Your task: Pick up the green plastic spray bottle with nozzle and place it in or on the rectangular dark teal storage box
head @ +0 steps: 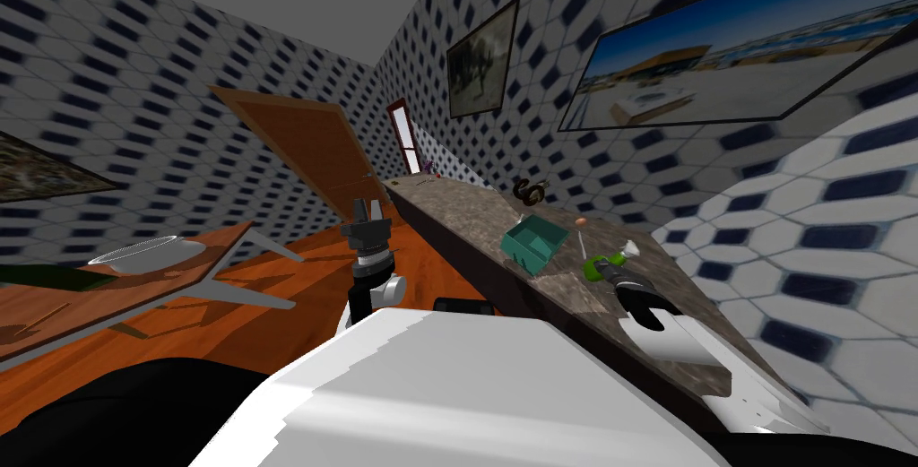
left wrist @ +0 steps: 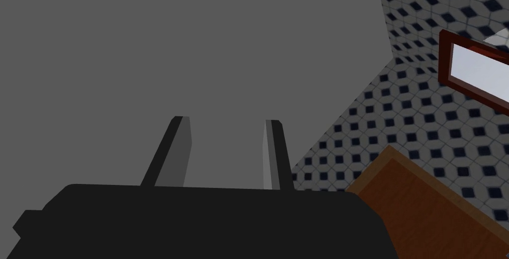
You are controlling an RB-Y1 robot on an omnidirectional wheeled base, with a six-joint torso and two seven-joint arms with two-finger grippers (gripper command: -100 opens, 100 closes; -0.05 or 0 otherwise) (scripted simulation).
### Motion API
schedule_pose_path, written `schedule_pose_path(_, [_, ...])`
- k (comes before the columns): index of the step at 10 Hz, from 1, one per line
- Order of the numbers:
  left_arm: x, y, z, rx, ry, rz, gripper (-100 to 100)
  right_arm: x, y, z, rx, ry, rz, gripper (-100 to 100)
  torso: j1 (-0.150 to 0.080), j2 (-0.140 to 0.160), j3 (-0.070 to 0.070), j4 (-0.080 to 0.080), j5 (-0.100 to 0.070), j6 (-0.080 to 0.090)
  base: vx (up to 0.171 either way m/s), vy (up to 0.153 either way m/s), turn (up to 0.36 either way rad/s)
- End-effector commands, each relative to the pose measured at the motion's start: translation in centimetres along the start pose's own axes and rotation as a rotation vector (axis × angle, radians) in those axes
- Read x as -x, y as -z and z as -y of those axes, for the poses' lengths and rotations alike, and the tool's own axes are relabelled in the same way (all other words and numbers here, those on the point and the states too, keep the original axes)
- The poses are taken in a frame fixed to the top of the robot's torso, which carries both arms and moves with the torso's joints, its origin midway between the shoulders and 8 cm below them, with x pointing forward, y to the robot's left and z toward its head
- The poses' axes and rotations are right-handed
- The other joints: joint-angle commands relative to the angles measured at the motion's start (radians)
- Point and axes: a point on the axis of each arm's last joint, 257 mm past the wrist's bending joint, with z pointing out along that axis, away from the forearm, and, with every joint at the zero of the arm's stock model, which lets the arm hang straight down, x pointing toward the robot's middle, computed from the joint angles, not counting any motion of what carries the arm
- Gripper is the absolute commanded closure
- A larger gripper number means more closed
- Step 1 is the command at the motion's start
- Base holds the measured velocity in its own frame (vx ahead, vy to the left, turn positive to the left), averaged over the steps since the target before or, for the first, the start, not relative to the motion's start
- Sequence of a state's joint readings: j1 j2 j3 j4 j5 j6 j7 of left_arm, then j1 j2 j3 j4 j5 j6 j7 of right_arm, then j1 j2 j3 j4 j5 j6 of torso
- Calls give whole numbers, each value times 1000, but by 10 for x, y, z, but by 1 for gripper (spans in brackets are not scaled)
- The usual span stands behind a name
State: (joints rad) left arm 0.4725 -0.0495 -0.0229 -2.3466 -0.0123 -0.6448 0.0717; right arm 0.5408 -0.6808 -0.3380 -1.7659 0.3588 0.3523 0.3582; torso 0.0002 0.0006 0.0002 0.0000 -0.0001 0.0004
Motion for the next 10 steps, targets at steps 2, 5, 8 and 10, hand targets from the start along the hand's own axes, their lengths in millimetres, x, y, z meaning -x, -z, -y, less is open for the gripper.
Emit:
schedule_pose_path(2, [0,0,0,0,0,0,0,0,0,0,0,0,0,0,0,0,0,0,0,0,0,0,0])
schedule_pose_path(5, [0,0,0,0,0,0,0,1,8,-7,21,7,0,100,3,0,0,0,1,2,26,31,-139])
schedule_pose_path(8, [0,0,0,0,0,0,0,11,8,10,-24,69,14,100,9,0,0,0,2,2,16,122,-90])
schedule_pose_path(10, [0,0,0,0,0,0,0,24,9,25,-65,122,30,100,19,1,0,0,5,3,3,264,-129])
